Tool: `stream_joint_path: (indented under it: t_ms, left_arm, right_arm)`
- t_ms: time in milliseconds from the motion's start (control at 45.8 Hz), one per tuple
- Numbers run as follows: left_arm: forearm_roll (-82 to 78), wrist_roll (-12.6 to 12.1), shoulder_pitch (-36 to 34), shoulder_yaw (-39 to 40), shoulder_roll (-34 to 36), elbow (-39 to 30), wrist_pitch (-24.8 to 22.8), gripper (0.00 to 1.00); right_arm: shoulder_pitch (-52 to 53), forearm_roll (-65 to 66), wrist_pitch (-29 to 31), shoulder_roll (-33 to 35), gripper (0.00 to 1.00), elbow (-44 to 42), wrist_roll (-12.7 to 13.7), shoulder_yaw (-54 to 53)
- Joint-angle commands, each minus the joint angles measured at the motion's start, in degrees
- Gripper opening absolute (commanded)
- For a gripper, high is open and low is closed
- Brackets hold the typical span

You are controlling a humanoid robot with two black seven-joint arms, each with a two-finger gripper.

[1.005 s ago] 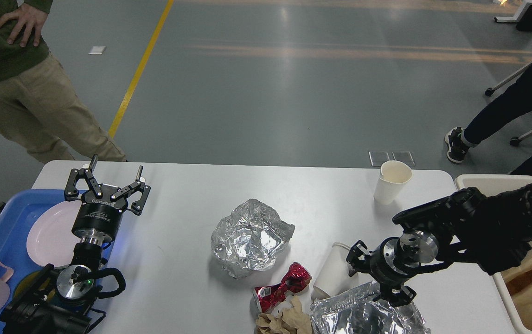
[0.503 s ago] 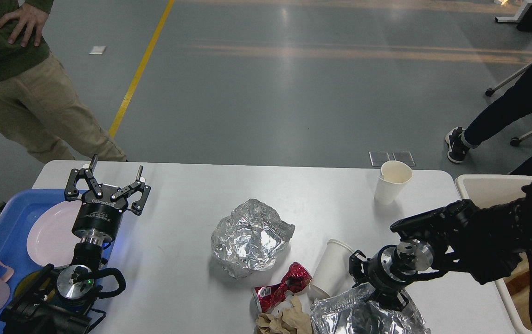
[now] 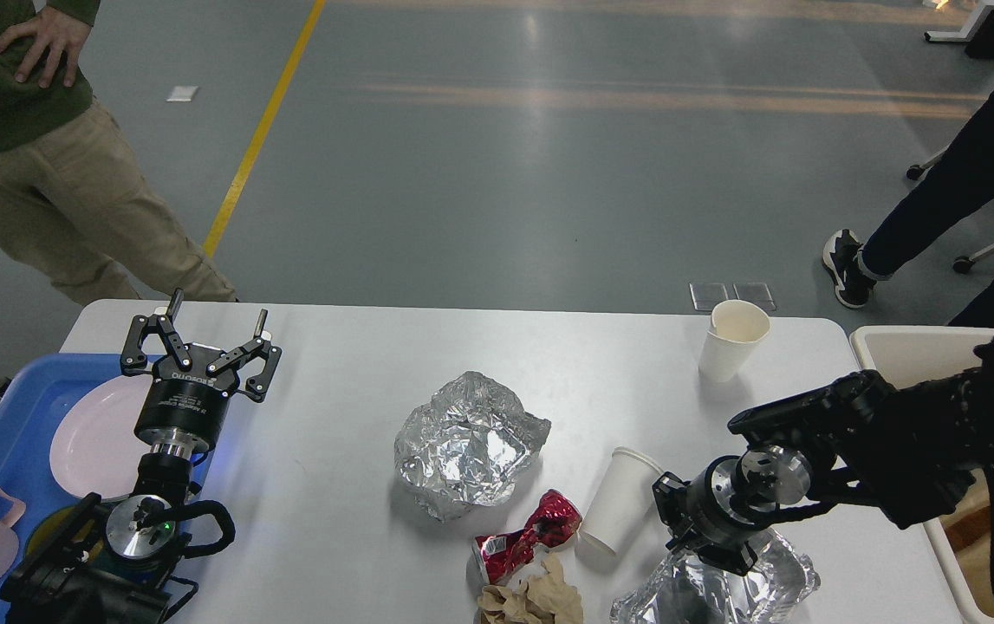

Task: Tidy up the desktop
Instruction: 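Grasp the crumpled foil tray with the right gripper, then lift the foil tray and carry it over the white bin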

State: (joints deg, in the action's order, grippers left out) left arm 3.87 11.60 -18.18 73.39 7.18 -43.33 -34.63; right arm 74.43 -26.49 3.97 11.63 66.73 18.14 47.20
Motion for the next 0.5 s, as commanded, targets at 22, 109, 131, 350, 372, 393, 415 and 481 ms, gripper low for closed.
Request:
stream_joint_path:
  t_ms: [22,109,131,350,372,393,415,481]
  left_arm:
    - [0.0,0.0,0.0,0.0,-0.1,0.0,0.0,0.96]
    - [0.0,0.0,0.0,0.0,0.0,0.0,0.0,0.96]
    - [0.0,0.0,0.0,0.0,0.0,0.0,0.0,0.96]
    - [0.0,0.0,0.0,0.0,0.0,0.0,0.0,0.96]
    - [0.0,0.0,0.0,0.0,-0.1,0.0,0.0,0.96]
    - [0.0,0.0,0.0,0.0,0.0,0.0,0.0,0.96]
    - [0.0,0.0,0.0,0.0,0.0,0.0,0.0,0.96]
    - [0.0,0.0,0.0,0.0,0.0,0.0,0.0,0.96]
  right_arm:
    - [3.5,-0.2,1.8,1.1,0.00,0.8,0.1,1.3]
    - [8.4,-0.5,7.8,2.6,0.00,1.6,-0.1,4.6]
    - [9.5,-0.5,9.1,3.0,0.00,1.9,-0.1,5.3]
    - [29.4,-0.4,17.7,3.9,0.00,13.0,-0.2,15.5]
    - [31.4,-0.4,18.4,3.9,0.00,14.1,-0.1,16.2]
    - [33.5,-0.4,19.4,4.0,0.00,15.3,-0.1,16.9]
    - [35.9,-0.4,20.3,4.0,0.00,16.4,-0.2,17.7]
    - [43.1,-0.3,23.5,4.3,0.00,19.4,-0.4,20.0]
